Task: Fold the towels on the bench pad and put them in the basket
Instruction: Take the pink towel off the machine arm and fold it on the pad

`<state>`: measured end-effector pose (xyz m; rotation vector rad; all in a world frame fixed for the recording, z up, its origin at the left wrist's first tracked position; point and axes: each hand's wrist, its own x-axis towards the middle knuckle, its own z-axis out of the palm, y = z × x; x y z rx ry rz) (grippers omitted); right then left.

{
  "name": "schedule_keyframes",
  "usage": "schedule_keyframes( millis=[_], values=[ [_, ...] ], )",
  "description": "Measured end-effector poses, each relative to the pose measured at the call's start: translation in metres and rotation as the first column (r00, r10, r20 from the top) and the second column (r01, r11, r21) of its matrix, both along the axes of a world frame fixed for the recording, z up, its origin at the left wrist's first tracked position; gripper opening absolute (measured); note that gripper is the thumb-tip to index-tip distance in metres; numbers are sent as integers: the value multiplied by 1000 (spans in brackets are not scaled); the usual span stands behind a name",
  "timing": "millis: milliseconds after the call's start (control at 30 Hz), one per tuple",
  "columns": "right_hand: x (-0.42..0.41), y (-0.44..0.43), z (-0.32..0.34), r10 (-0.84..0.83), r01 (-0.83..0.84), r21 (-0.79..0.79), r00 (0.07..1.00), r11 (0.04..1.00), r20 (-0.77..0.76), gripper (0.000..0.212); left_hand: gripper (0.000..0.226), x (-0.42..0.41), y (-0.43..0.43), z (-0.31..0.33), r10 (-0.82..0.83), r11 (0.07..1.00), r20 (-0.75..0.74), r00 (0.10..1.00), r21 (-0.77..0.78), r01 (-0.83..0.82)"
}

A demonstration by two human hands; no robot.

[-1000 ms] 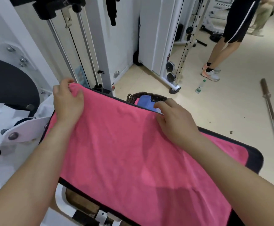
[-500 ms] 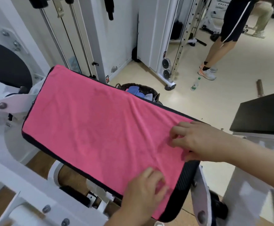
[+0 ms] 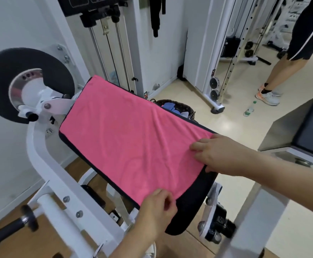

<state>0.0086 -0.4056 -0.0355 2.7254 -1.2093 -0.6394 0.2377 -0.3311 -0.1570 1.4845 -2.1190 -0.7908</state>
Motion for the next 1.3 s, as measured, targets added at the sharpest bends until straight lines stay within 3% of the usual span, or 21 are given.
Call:
schedule_keyframes(
  millis=[100,200,333,400,467,567,667,767,933,1067,1200,1300],
  values=[
    [-1,-1,2,0,0,-30,1000,1000,23,33,16,9,-7,11,162,947,-240,957,311,-82],
    [0,-3,-3,35,-19,-143,993,990,114,20,21,21,-13,14,318,882,-325,890,445,-153],
    [9,-11,-3,-74,131,-186,955,974,287,23,13,40,-19,15,359,899,-356,863,380,-217],
    [19,-23,12,-227,290,-92,878,952,421,23,8,51,-25,21,375,903,-374,848,353,-243],
    [31,-42,31,-396,420,73,764,905,509,23,21,66,-33,27,364,903,-387,847,369,-219],
    [49,-76,49,-538,507,216,664,835,520,12,37,94,-53,34,345,901,-379,859,389,-190],
    [69,-108,57,-597,558,260,589,788,544,5,22,128,-79,39,378,904,-413,828,358,-234],
    [93,-136,63,-635,618,263,518,741,573,11,7,161,-102,43,450,873,-535,715,431,-227],
    [141,-181,71,-656,535,421,389,733,647,13,17,203,-140,39,587,795,-654,477,577,-187],
    [184,-221,68,-563,568,296,376,768,736,7,13,234,-167,30,644,764,-673,363,589,-263],
    [226,-260,63,-472,567,168,445,806,761,16,14,266,-195,24,661,745,-702,263,575,-338],
    [255,-290,60,-419,537,138,446,832,791,13,18,285,-215,17,677,716,-716,172,586,-380]
  ],
)
